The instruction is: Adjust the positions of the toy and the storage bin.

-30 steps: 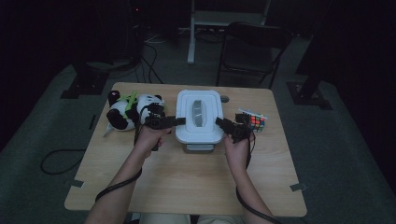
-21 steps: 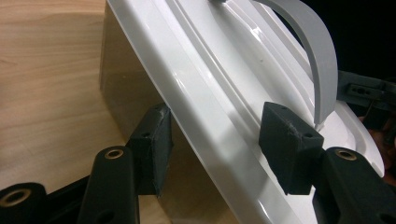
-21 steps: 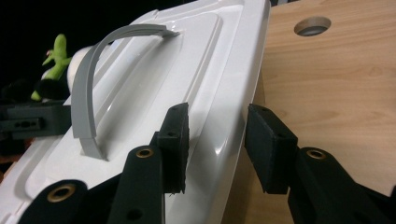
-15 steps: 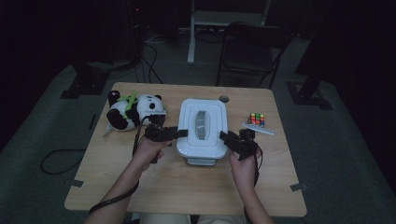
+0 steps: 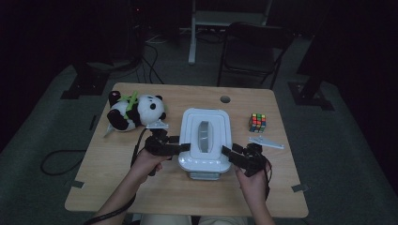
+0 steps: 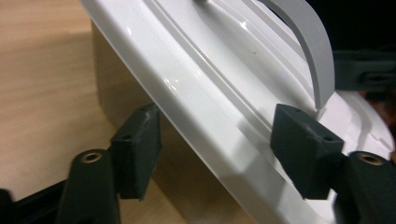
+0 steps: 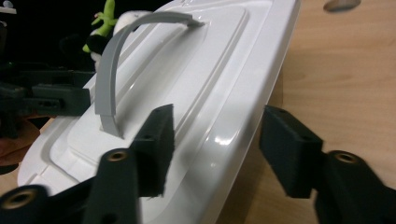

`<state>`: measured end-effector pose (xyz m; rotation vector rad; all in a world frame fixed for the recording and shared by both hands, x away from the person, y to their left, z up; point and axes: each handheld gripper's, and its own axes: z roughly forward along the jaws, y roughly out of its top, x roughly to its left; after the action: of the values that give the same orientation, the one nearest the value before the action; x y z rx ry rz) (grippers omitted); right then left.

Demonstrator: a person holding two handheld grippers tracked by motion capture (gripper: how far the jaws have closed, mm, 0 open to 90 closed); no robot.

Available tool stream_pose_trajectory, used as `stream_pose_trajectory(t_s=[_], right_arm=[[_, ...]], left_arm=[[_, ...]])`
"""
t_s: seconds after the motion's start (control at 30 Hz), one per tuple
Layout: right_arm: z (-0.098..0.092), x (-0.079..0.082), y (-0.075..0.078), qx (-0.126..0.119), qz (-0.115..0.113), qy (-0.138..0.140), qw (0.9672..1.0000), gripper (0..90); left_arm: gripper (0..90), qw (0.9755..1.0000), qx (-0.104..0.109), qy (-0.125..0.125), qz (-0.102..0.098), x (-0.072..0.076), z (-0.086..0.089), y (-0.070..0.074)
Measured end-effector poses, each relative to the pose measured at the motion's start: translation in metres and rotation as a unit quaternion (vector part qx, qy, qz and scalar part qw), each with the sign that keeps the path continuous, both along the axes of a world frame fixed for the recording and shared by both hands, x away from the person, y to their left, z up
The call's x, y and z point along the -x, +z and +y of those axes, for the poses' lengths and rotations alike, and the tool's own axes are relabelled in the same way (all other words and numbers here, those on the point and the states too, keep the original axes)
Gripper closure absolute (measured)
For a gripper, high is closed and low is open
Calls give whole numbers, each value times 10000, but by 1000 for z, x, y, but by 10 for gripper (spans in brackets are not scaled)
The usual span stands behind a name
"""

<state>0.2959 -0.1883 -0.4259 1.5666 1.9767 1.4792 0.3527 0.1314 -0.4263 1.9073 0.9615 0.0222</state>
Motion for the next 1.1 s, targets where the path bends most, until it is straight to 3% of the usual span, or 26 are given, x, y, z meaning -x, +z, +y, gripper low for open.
stream_pose_trajectory(t_s=[0.03,0.07,0.1,0.13,0.17,0.2,0.23,0.27,0.33,0.4,0.47,0.57,0.6,0.63,0.67,0.7,0.73,0.8,0.87,0.93,0.97,1.0,1.03,1.1], right_arm=[[0,0,0,0,0,0,10000,420],[-2,0,3,95,-140,30,9999,383],[-2,0,3,95,-140,30,9999,383],[-3,1,5,231,-269,37,9994,371],[-4,2,7,437,-467,25,9980,313],[-4,2,7,437,-467,25,9980,313],[-7,6,11,630,-656,33,9958,295],[-9,7,12,608,-687,62,9958,270],[-12,10,11,590,-819,317,9944,143],[-14,12,10,745,-878,265,9930,144],[-16,14,9,1036,-954,41,9900,143],[-24,14,8,935,-964,-71,9909,137],[-27,14,7,1007,-969,-236,9899,136],[-31,13,5,1234,-946,-565,9862,124],[-33,11,3,1278,-873,-668,9857,125],[-35,9,1,1294,-817,-746,9854,137],[-35,9,1,1294,-817,-746,9854,137],[-40,3,-6,1170,-596,-644,9892,136],[-39,-5,-18,1458,-451,-685,9859,137],[-38,-9,-25,1459,-507,-694,9855,137],[-38,-9,-25,1459,-507,-694,9855,137],[-37,-12,-28,1583,-600,-759,9826,134],[-36,-19,-35,1802,-676,-889,9773,132],[-36,-24,-38,1849,-661,-965,9758,133]], left_arm=[[330,10000,-10,-20,-38,0,0,0],[311,9998,-18,-2,-198,1,1,2],[266,9998,-18,-2,-198,1,1,2],[266,9984,-239,145,-490,4,2,4],[261,9970,-343,223,-649,5,3,5],[261,9970,-343,223,-649,5,3,5],[233,9975,-245,238,-611,5,7,7],[190,9963,-339,328,-720,7,8,8],[189,9958,-366,366,-759,8,9,8],[152,9946,-415,431,-852,10,12,7],[98,9926,-594,501,-938,12,14,7],[98,9902,-663,621,-1064,14,20,7],[93,9891,-690,659,-1125,14,22,6],[11,9884,-729,681,-1142,13,23,5],[10,9871,-789,751,-1174,12,25,3],[10,9823,-974,978,-1268,7,27,-4],[11,9823,-974,978,-1268,7,27,-4],[11,9768,-1007,1256,-1415,3,32,-12],[11,9741,-1030,1489,-1351,-2,36,-20],[11,9706,-1253,1610,-1282,-9,37,-31],[11,9706,-1253,1610,-1282,-9,37,-31],[11,9685,-1362,1671,-1249,-12,36,-36],[11,9672,-1384,1730,-1241,-14,35,-39],[11,9657,-1505,1728,-1219,-18,31,-44]])
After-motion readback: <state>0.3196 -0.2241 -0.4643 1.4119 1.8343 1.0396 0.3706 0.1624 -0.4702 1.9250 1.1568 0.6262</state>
